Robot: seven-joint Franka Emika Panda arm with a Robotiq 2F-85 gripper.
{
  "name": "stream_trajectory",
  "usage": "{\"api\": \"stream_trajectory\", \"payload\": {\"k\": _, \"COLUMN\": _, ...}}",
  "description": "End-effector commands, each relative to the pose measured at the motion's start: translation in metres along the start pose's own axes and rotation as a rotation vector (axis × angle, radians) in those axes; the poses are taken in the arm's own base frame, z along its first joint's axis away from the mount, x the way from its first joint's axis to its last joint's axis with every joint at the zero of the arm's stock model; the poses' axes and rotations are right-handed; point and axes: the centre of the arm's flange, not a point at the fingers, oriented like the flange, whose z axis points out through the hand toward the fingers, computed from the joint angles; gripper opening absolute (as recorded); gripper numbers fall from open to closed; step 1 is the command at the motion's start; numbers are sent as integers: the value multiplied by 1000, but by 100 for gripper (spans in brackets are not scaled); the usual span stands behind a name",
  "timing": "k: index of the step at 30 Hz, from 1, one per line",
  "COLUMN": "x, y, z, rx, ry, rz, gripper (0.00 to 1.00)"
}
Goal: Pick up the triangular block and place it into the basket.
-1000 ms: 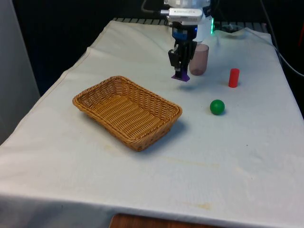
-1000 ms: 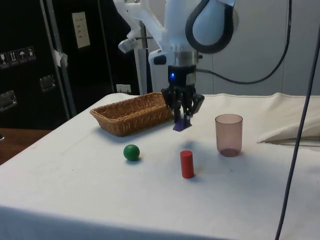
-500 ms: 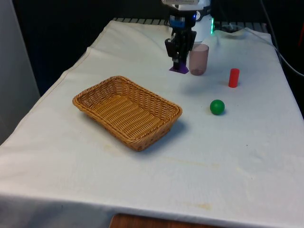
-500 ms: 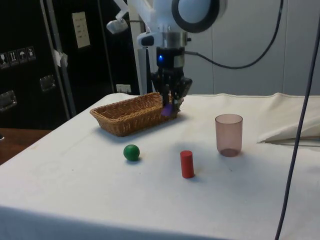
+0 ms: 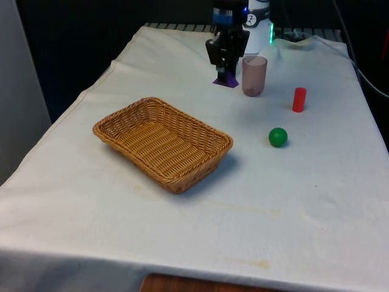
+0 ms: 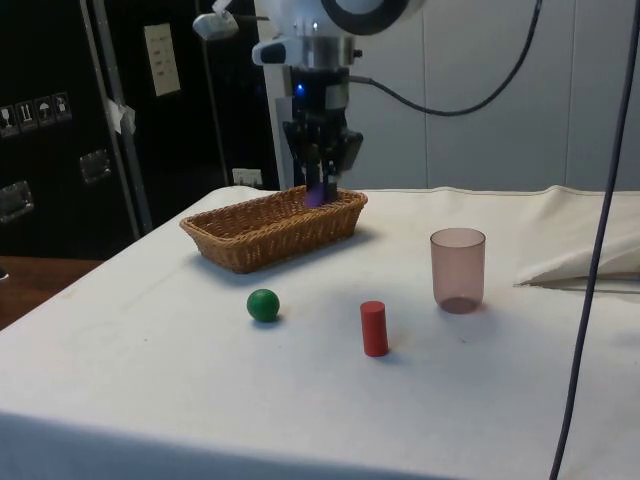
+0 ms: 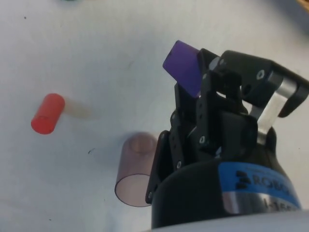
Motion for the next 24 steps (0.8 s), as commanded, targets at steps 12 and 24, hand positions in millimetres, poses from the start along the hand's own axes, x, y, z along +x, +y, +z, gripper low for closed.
{"api": "stream_trajectory", "payload": {"k": 12, "x": 4, "y": 21, "z": -18, "rx": -4, "ry": 2, "rz": 37, "gripper": 33}}
{"api": "stream_trajectory", "payload": {"k": 24, "x": 9, "y": 46, "z": -21, "rx": -5, "ry": 23, "rz": 66, "gripper": 33}}
